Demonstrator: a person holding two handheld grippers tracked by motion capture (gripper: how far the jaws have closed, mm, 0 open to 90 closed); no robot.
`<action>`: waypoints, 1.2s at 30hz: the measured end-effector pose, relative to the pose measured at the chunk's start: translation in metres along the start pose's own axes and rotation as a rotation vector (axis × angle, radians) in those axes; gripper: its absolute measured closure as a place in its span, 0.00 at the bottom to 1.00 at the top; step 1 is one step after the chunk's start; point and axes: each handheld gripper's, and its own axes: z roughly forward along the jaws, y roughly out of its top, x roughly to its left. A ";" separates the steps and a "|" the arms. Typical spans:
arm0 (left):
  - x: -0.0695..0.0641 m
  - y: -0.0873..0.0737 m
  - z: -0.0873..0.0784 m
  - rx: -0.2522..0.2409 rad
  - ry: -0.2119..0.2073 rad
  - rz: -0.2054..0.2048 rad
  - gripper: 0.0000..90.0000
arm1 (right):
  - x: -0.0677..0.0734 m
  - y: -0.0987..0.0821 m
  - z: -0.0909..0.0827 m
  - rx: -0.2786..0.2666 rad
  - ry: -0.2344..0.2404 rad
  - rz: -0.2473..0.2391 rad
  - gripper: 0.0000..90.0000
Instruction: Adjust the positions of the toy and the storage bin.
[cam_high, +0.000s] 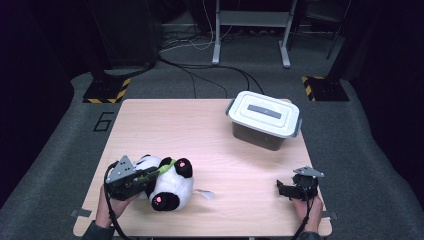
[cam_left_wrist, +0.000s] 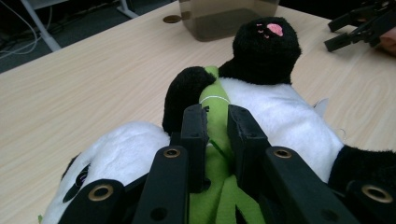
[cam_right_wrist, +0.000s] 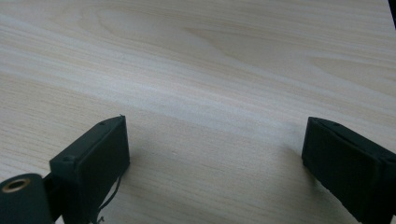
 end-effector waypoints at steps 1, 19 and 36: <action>0.002 0.001 -0.002 0.004 0.008 0.007 0.86 | 0.000 0.000 0.000 0.000 0.000 0.000 0.07; 0.049 0.002 -0.018 0.059 0.145 -0.004 0.86 | 0.000 0.000 0.000 0.001 0.000 0.005 0.07; 0.068 -0.037 0.009 0.111 0.160 -0.152 0.73 | 0.000 0.000 0.000 0.001 -0.002 0.003 0.07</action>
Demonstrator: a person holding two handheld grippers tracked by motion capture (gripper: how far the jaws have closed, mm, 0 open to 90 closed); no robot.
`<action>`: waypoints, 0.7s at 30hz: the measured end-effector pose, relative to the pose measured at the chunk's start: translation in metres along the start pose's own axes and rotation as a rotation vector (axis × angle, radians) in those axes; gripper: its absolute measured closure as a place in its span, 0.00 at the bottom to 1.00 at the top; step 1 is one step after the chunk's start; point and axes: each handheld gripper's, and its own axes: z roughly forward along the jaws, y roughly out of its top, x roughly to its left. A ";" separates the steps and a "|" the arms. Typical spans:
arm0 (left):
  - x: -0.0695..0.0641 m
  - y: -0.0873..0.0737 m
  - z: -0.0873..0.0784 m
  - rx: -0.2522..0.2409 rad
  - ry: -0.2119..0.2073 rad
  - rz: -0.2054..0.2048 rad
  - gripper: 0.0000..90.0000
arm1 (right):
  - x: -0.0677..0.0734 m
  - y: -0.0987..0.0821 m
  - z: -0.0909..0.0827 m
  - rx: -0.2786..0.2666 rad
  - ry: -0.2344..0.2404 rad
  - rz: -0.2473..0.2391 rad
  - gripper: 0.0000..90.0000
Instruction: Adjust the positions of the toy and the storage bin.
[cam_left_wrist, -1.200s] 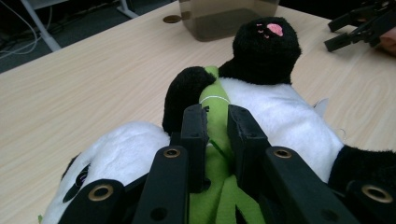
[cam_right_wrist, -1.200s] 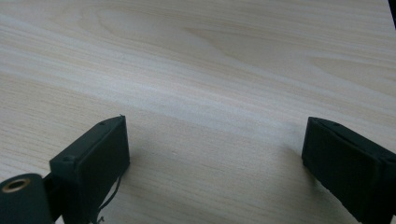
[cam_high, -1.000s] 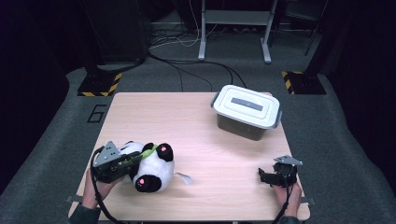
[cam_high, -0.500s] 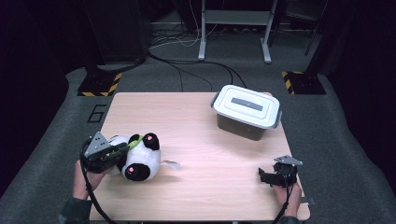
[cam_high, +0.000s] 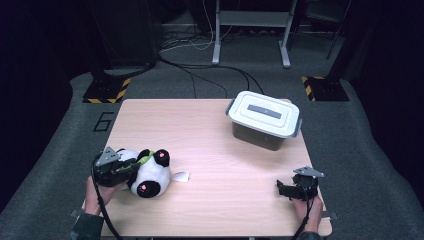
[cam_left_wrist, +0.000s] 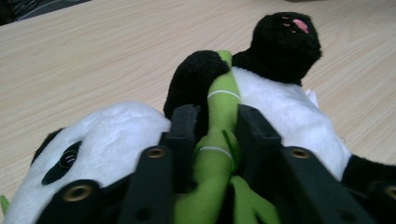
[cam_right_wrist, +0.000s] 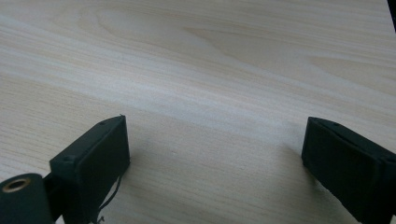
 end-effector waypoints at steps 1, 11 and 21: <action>-0.001 0.000 -0.001 0.007 0.015 -0.018 0.62 | 0.000 0.000 0.000 -0.001 0.000 0.001 0.07; -0.012 -0.001 -0.012 -0.021 0.055 -0.081 0.21 | 0.000 0.000 0.000 0.004 0.003 0.008 0.08; -0.017 0.002 -0.028 -0.052 0.039 -0.093 0.09 | 0.000 0.000 0.000 0.004 0.003 0.009 0.08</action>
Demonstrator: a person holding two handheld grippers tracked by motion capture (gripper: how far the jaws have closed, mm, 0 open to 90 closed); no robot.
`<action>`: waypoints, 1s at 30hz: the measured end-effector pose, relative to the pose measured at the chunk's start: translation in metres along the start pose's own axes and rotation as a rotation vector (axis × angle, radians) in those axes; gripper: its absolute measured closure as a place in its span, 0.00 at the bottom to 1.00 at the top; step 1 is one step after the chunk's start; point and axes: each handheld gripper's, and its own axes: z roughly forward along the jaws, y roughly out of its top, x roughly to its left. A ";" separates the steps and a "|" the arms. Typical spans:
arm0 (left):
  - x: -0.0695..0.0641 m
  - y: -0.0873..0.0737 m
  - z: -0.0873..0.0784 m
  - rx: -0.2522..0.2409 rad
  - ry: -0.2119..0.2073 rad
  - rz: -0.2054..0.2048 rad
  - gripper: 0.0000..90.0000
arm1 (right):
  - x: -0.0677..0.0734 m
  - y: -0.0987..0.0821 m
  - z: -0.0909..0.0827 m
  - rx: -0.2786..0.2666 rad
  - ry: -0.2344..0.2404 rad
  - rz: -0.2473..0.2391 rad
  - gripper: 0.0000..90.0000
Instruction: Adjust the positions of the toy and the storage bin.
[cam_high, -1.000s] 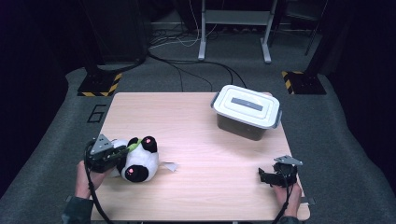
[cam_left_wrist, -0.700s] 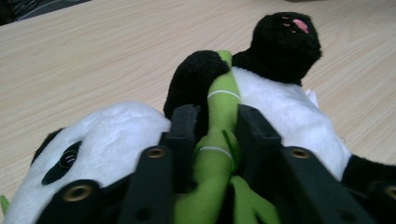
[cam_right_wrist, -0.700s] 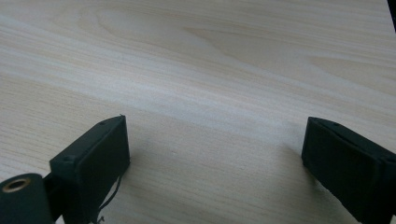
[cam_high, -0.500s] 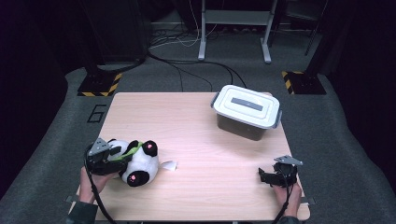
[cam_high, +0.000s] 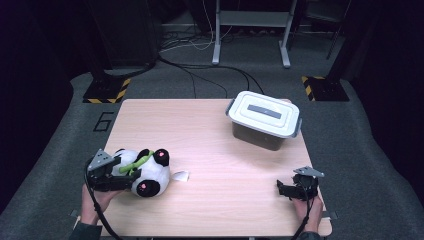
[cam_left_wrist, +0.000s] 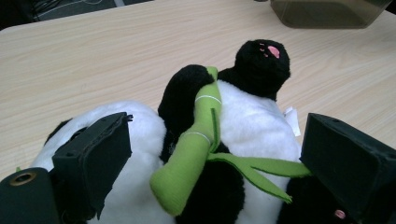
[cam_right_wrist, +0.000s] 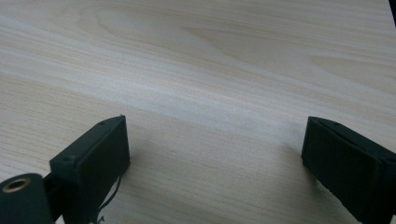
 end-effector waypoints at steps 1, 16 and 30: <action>-0.001 -0.002 -0.002 -0.001 0.000 0.001 0.09 | 0.000 0.000 0.000 0.000 0.000 0.000 0.08; -0.008 -0.046 -0.027 -0.021 0.047 -0.047 0.00 | 0.000 0.000 0.000 -0.002 0.001 -0.003 0.08; 0.003 -0.102 -0.006 0.062 0.105 -0.143 0.00 | 0.000 0.000 0.000 -0.002 0.001 -0.002 0.08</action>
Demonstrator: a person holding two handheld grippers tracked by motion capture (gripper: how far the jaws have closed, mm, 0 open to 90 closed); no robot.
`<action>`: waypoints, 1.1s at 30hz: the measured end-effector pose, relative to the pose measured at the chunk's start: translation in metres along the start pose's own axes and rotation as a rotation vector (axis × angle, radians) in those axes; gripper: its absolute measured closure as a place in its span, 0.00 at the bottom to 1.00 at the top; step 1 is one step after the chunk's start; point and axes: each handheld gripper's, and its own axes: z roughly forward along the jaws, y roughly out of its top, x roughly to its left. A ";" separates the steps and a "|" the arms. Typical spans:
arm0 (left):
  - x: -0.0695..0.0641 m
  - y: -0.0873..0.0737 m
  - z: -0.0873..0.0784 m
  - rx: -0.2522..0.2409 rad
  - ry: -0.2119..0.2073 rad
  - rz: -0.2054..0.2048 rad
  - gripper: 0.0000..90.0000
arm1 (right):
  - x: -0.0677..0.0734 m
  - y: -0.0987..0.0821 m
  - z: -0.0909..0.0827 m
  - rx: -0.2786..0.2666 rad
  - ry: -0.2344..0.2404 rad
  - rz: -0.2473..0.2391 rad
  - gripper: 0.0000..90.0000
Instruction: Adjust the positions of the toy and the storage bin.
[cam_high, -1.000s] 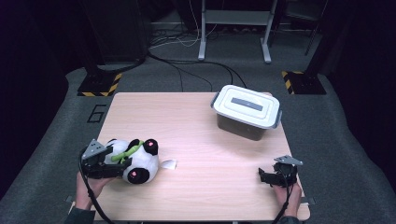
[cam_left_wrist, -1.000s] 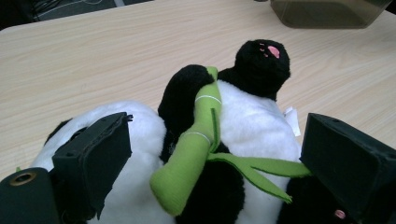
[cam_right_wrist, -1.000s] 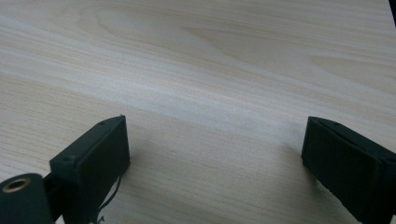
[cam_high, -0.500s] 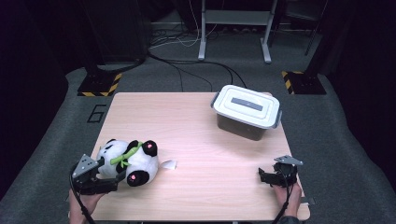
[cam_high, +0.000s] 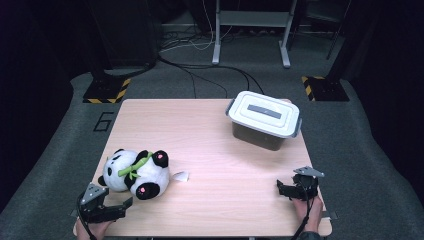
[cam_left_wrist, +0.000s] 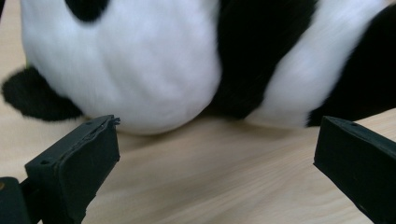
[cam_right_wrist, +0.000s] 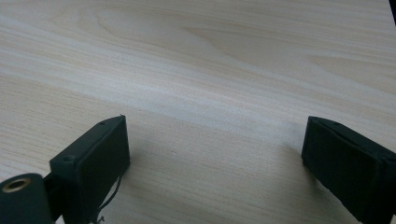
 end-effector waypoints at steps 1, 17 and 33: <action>0.001 -0.003 0.004 0.009 0.008 -0.004 0.00 | 0.000 0.000 0.000 0.000 0.000 0.000 0.08; 0.001 -0.016 0.029 0.095 0.070 0.051 0.00 | 0.000 0.001 0.000 0.005 0.005 -0.003 0.07; 0.000 -0.015 0.030 0.111 0.074 0.083 0.00 | -0.002 0.060 -0.020 -0.037 0.001 -0.028 0.04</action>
